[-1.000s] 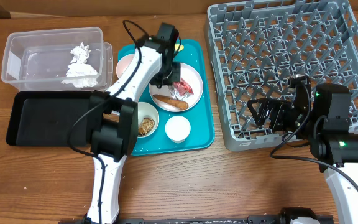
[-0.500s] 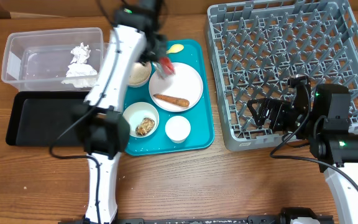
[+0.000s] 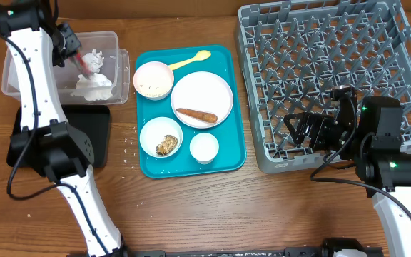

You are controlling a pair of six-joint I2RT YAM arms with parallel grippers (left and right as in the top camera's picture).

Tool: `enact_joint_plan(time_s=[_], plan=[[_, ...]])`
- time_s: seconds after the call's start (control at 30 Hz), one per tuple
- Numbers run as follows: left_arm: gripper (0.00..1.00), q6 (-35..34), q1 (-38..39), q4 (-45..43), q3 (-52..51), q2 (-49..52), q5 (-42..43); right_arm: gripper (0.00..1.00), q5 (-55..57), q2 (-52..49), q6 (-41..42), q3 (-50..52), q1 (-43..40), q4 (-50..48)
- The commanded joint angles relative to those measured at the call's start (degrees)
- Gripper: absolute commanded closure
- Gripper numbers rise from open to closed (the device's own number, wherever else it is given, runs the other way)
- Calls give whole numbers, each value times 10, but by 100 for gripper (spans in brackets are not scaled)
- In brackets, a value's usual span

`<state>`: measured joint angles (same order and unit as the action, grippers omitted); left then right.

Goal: Sort waste into correct bins and load items into the dishwasher
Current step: 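Carry the red wrapper to the clear bin and release it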

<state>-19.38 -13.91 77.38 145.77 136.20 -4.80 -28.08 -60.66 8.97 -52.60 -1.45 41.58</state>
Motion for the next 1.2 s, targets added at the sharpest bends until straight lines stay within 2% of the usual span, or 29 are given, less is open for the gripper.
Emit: enact_joint_plan(time_s=[0.0,0.1,0.13,0.23,0.43,0.53,0.6,0.77,0.87,1.07,1.17], plan=[[14,1,2,-10,5,28,-5,1,1,1,-2,-18,2,-3],[11,14,2,-6,20,17,16,1,1,1,-2,-18,2,-3],[12,50,6,1,40,2,67,1,2,1,-2,-18,2,-3],[16,121,28,35,70,-34,146,1,2,1,-2,-18,2,-3],[12,195,126,137,73,-73,148,1,1,1,-2,-18,2,-3],[15,201,169,189,61,-69,147,1,2,1,-2,-18,2,-4],[19,200,203,194,37,-69,148,0,2,1,-2,-18,2,-8],[18,201,288,194,-46,-69,116,0,1,1,-2,-18,2,-9],[18,209,316,166,-118,-69,121,0,2,1,-2,-18,2,-9],[17,334,367,6,-274,-69,121,0,1,1,-2,-18,2,-7],[18,362,371,-43,-318,-69,119,0,1,1,-2,-18,2,2]])
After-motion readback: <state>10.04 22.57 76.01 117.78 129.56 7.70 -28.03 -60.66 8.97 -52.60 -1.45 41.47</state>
